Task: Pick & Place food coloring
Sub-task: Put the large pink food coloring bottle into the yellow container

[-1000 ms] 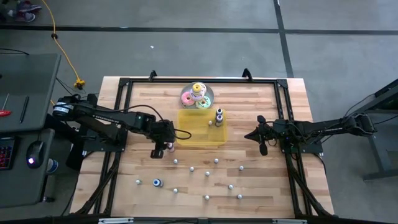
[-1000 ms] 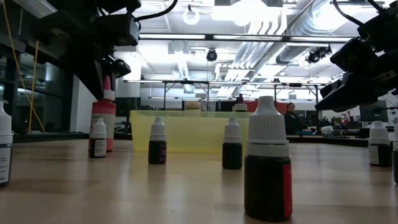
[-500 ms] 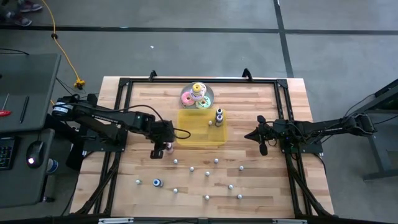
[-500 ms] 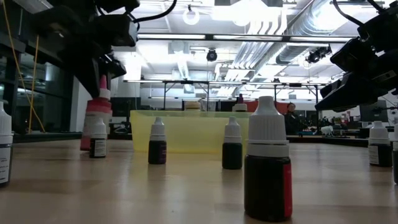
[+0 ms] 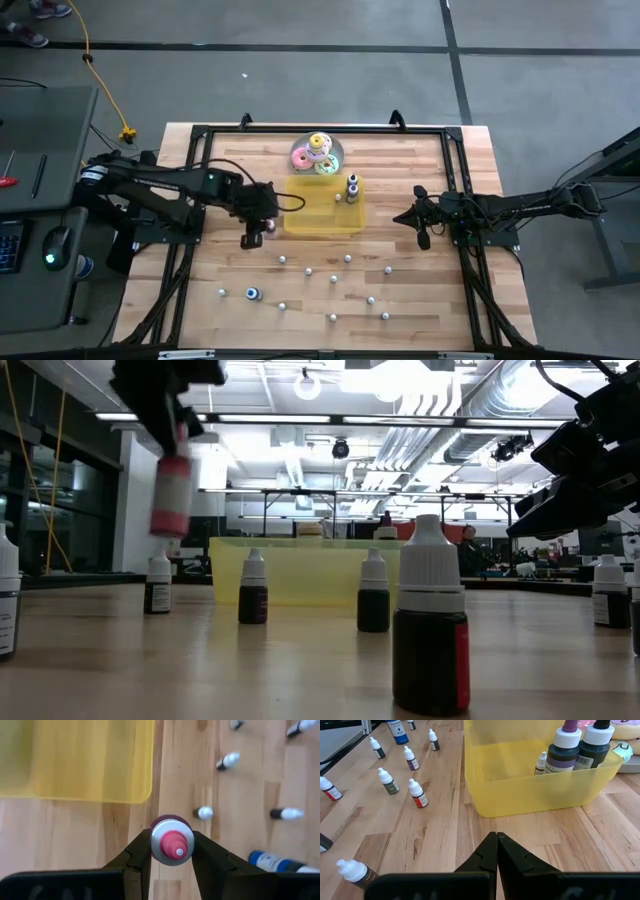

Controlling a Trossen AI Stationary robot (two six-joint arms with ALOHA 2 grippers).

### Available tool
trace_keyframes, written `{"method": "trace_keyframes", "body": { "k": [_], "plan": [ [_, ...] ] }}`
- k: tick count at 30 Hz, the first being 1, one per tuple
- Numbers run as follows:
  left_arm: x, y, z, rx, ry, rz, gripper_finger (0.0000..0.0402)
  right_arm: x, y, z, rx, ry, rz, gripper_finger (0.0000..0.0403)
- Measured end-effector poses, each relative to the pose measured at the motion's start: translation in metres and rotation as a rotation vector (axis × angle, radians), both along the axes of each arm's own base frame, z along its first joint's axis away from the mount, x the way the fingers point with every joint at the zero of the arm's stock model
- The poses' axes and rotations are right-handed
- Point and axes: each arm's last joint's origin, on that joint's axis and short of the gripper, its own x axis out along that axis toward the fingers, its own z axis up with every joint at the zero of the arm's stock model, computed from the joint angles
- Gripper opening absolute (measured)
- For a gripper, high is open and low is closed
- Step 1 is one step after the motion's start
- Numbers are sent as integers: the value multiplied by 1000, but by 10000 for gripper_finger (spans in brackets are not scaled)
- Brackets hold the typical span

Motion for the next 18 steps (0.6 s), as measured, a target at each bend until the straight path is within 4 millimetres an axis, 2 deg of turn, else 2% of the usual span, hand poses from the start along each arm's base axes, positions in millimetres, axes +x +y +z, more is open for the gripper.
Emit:
{"method": "trace_keyframes", "body": {
  "k": [5, 9, 18],
  "plan": [
    [-5, 2, 25, -24, 17, 69, 97, 0, 0, 0, 0, 0, 0, 0],
    [-9, 6, 37, -67, 41, 155, 97, 0, 0, 0, 0, 0, 0, 0],
    [-7, 15, 45, -194, 33, 261, 97, 0, 0, 0, 0, 0, 0, 0]
  ]
}}
